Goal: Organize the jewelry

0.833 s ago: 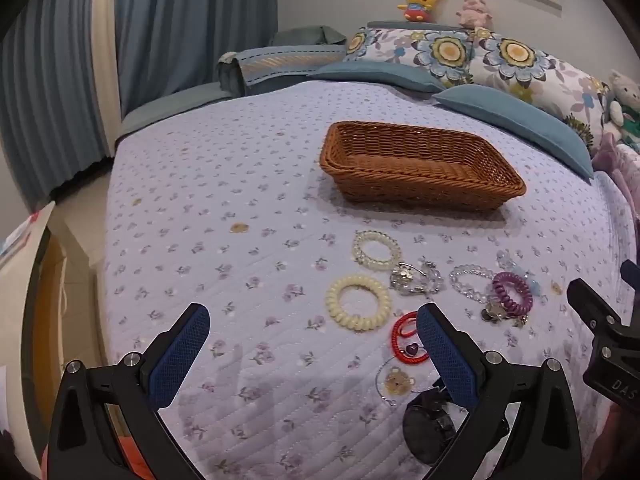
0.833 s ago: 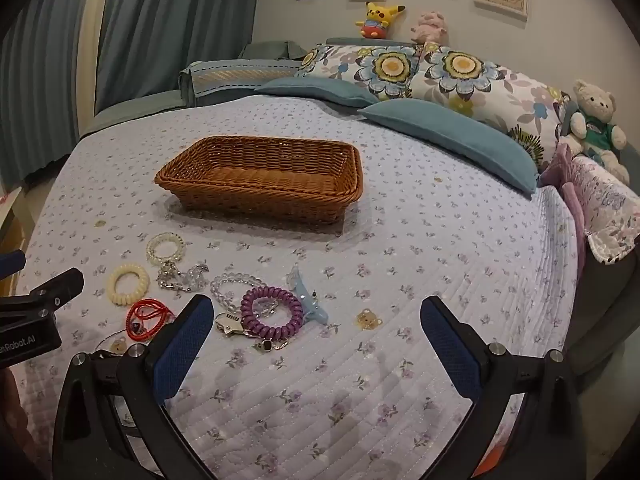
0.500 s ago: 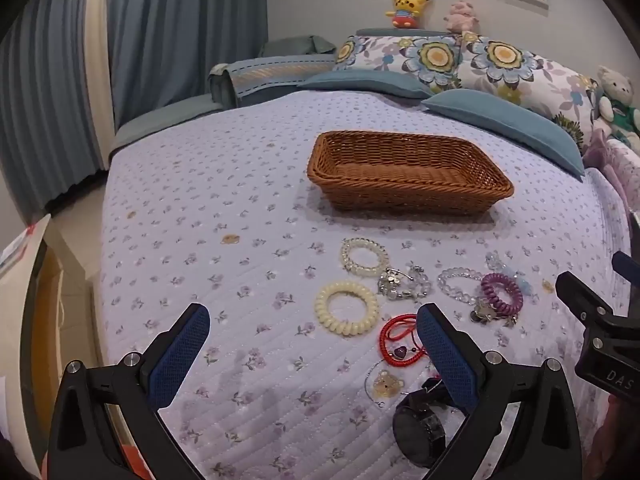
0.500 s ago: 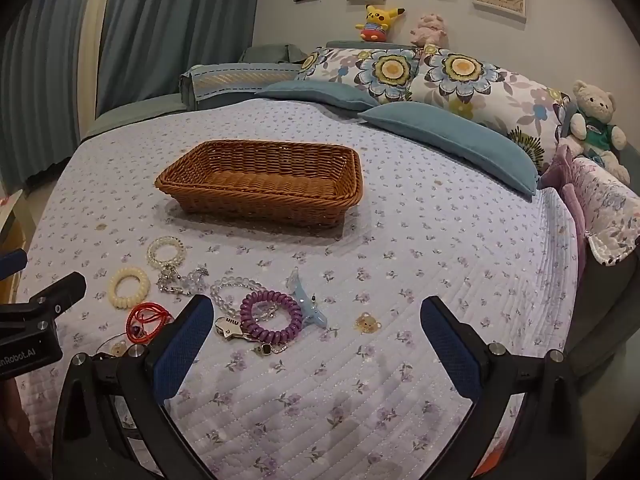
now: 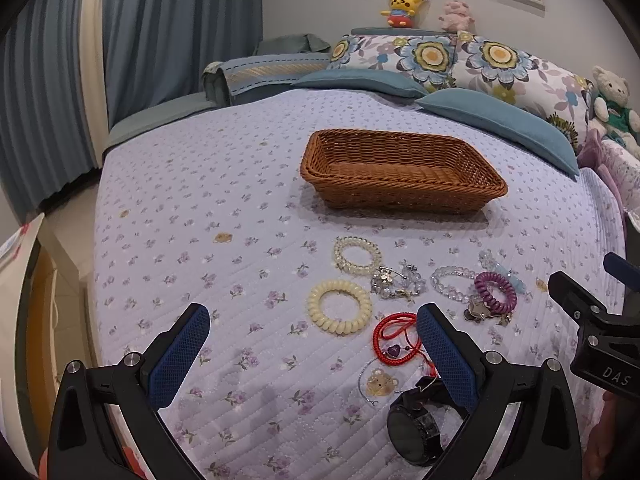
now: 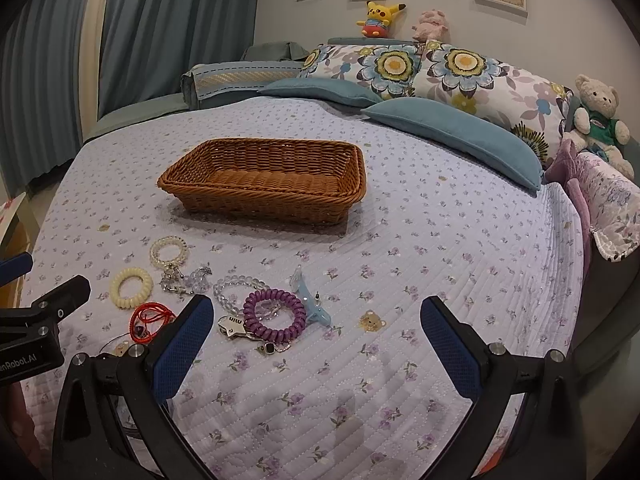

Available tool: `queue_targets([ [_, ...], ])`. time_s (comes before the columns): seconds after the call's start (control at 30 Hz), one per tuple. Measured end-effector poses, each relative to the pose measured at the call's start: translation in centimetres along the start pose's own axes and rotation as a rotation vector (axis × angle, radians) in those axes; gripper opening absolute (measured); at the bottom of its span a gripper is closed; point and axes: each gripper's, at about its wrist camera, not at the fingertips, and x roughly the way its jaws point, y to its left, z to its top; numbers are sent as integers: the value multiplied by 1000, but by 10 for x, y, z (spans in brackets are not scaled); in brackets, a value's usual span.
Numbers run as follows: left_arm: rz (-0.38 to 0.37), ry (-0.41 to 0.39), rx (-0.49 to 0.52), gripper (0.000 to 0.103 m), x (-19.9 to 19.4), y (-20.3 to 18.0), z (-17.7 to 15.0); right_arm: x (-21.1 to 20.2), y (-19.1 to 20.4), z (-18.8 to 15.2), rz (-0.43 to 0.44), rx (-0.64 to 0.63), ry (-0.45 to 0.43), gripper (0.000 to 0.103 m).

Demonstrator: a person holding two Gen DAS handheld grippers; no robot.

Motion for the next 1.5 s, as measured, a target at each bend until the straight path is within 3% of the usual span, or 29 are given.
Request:
queue_targets([
  [1.5,-16,25,-53,103,7,11,2,7,-2,-2,16,18,30,103],
])
